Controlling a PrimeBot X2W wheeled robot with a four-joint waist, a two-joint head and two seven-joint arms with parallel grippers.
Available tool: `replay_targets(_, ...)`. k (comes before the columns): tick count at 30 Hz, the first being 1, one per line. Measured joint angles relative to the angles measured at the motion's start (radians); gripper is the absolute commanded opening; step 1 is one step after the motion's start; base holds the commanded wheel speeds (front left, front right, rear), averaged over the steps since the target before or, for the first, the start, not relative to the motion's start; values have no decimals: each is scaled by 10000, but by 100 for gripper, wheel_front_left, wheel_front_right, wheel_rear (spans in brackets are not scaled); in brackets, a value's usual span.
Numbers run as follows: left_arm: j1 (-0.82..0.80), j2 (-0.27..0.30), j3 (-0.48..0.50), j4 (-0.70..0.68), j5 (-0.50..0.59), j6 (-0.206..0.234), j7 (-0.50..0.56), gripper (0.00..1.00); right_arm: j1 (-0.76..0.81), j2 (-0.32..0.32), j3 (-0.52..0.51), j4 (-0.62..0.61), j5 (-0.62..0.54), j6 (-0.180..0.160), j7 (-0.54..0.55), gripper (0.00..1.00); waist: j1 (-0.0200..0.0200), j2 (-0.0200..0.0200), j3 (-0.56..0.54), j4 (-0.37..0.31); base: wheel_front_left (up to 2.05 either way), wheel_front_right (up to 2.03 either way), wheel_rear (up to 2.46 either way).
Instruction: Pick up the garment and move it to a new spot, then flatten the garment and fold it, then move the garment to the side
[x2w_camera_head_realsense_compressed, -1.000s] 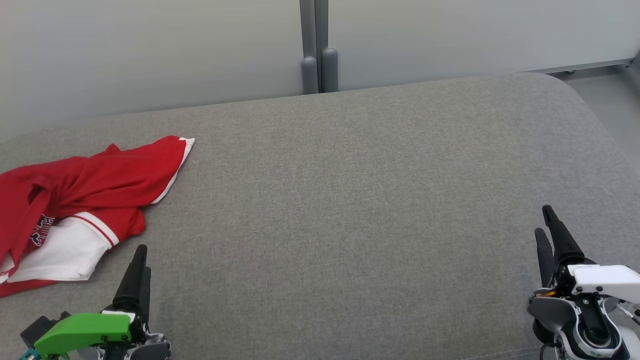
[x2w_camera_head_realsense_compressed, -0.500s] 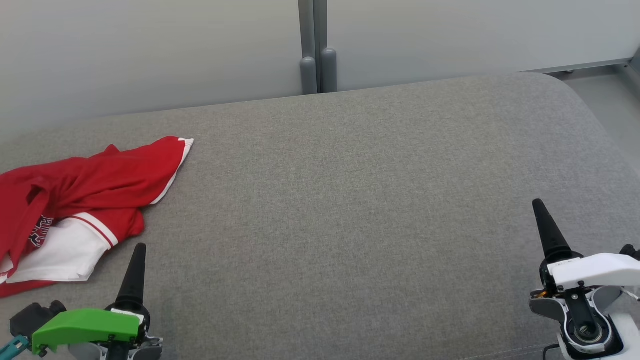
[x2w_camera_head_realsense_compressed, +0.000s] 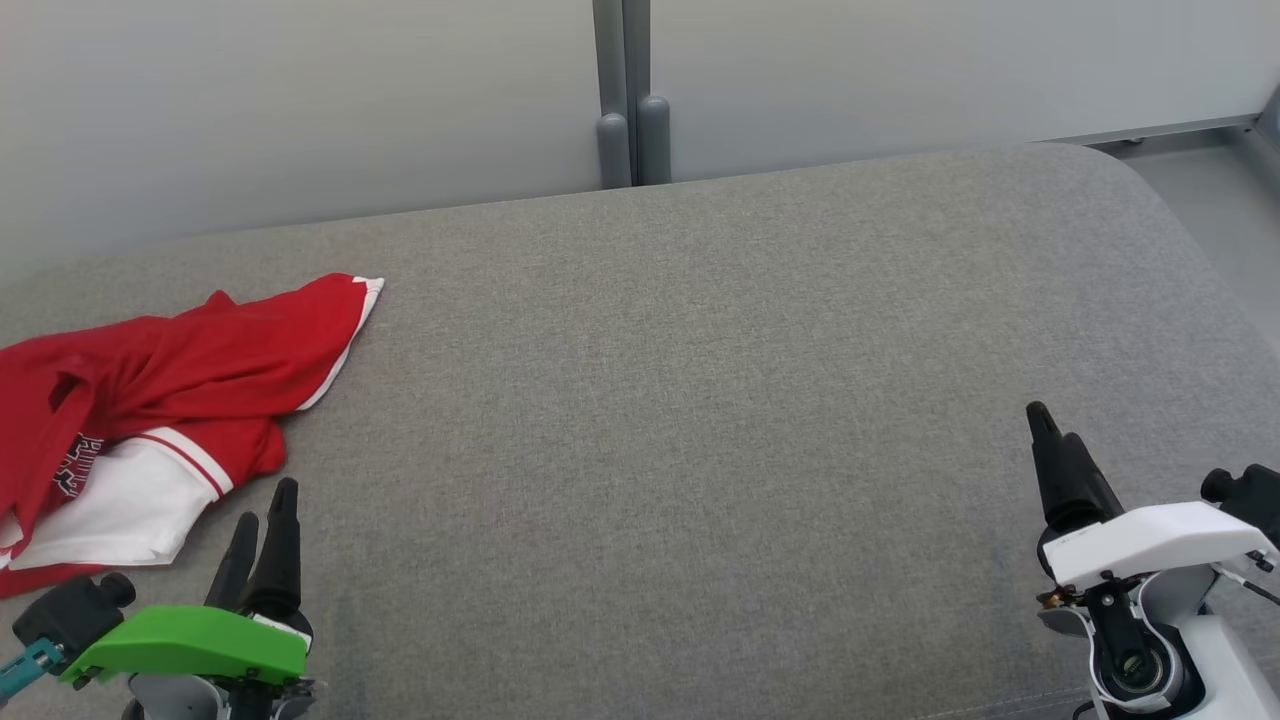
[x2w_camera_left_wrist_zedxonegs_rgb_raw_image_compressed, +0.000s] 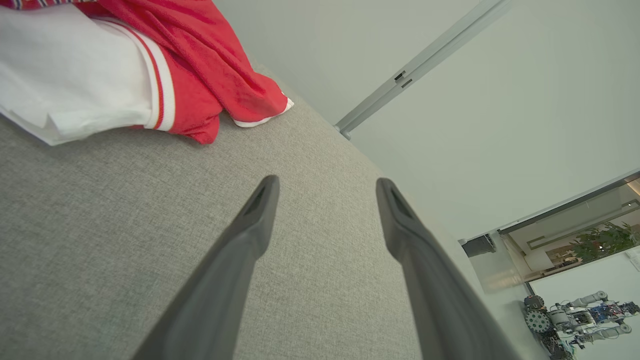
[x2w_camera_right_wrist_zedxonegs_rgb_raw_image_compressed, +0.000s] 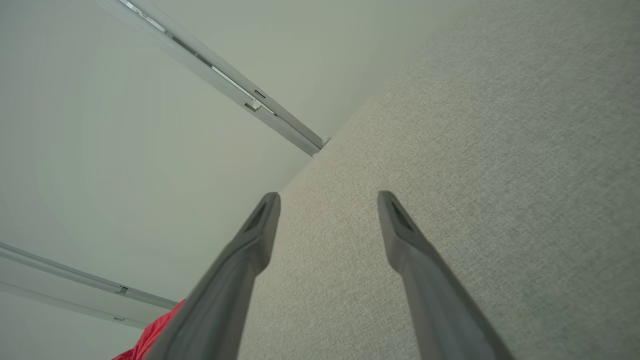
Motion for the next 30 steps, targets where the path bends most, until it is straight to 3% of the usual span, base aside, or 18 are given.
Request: replay_targets(30, 68, 305, -637, -477, 4418, 186, -1053, 100, 1, -353, 1181, -67, -4140, -431, -1003, 100, 0, 0, -51, -100, 0, 0, 0)
